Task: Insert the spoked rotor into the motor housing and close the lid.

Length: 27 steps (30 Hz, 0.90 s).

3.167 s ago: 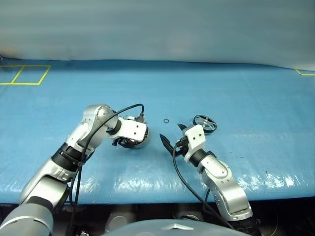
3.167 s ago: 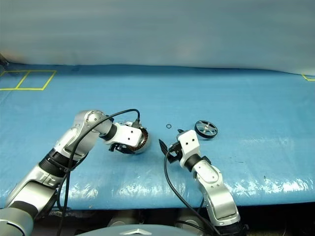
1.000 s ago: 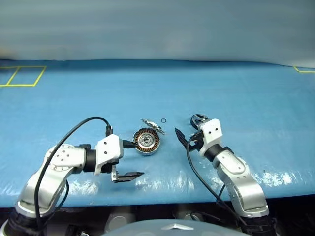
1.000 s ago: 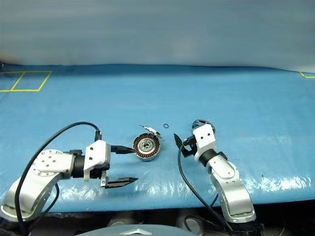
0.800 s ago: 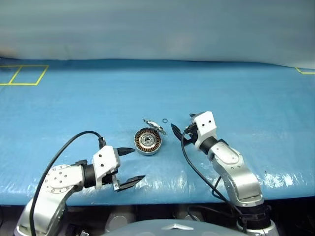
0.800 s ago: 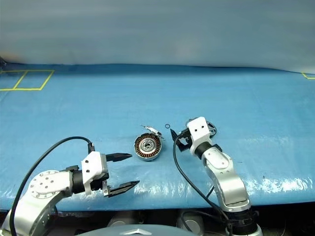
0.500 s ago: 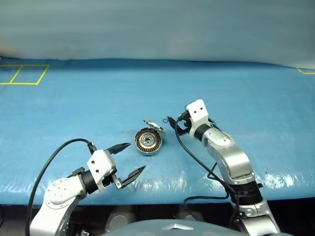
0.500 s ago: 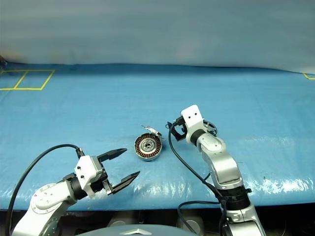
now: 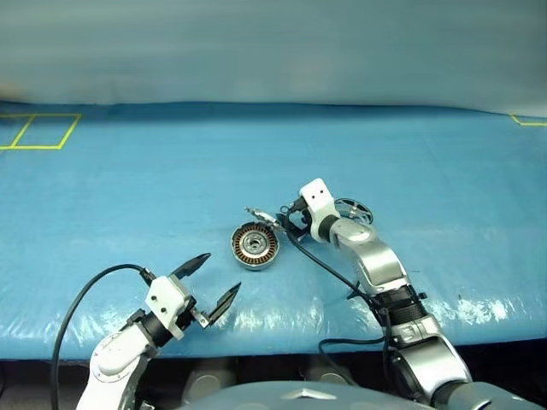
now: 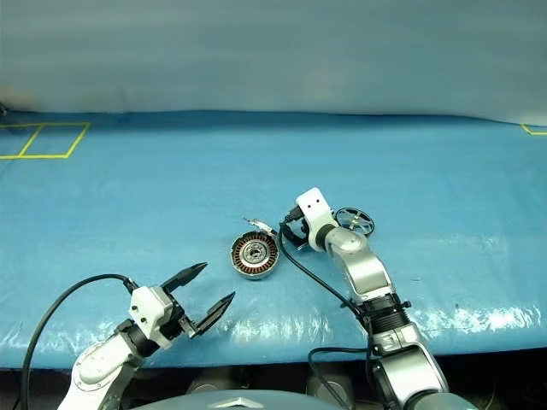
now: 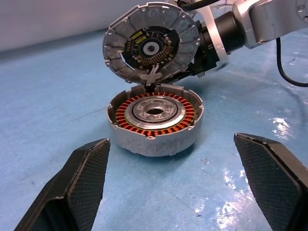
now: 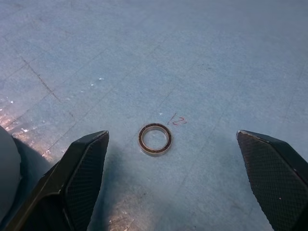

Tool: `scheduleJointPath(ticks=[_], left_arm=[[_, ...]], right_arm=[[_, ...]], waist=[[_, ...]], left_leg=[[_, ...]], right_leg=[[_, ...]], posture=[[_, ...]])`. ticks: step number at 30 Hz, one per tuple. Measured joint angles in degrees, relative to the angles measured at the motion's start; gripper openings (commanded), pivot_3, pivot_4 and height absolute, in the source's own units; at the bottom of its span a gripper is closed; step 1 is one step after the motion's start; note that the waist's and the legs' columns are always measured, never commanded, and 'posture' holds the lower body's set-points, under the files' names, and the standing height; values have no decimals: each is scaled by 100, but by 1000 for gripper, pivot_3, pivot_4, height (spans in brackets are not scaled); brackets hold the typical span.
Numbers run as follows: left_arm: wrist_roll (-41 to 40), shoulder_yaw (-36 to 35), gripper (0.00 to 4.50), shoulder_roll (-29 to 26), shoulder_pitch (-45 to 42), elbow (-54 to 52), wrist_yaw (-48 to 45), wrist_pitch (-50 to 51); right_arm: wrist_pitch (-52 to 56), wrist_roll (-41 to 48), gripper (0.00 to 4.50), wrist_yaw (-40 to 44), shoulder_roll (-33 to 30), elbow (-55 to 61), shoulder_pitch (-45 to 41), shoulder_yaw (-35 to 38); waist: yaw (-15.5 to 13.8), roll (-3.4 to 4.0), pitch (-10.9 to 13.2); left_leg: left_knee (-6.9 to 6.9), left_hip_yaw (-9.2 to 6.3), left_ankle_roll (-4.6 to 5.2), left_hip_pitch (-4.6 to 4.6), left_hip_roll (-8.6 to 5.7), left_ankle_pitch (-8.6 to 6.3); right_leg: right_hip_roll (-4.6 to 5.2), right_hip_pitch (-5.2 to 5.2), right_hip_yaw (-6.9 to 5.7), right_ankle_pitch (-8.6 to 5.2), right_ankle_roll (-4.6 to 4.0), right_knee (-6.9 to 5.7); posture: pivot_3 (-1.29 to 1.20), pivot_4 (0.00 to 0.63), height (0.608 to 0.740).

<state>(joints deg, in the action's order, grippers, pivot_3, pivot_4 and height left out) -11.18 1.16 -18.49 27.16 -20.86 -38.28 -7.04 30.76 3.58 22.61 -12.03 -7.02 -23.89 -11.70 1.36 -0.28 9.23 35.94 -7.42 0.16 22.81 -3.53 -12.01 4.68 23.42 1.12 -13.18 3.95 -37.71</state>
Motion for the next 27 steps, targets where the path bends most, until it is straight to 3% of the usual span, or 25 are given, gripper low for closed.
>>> scheduleJointPath(ticks=[6,7,10,19,27], left_arm=[[-3,3,4473,9,-40,124,122,-101],[-3,6,4499,9,-56,139,135,-101],[-4,40,4500,8,-117,183,175,-100],[-3,137,4500,-13,-161,183,214,-99],[10,174,4500,-81,-190,181,283,-87]], right_arm=[[-49,18,4500,-13,263,-364,-106,29],[-50,13,4307,-23,302,-425,-128,34],[-66,5,3578,-72,402,-591,-203,77],[-246,-110,663,-129,471,-737,-216,72],[72,-153,663,-68,111,442,565,-15]], waist=[[13,0,0],[15,0,0],[21,1,0],[37,2,-1],[2,2,-1]], left_leg=[[0,-1,0,0,1,0],[0,-1,0,0,1,0],[0,-1,0,-2,2,0],[-1,-2,-1,-5,4,0],[-5,-5,-5,3,3,-3]], right_leg=[[-3,0,0,0,0,0],[-4,1,0,1,0,-1],[-6,0,0,1,0,-1],[-8,-1,0,1,-1,-3],[-6,3,0,0,-3,2]], posture=[[0,150,740],[0,150,740],[0,150,740],[0,150,740],[0,150,740]])
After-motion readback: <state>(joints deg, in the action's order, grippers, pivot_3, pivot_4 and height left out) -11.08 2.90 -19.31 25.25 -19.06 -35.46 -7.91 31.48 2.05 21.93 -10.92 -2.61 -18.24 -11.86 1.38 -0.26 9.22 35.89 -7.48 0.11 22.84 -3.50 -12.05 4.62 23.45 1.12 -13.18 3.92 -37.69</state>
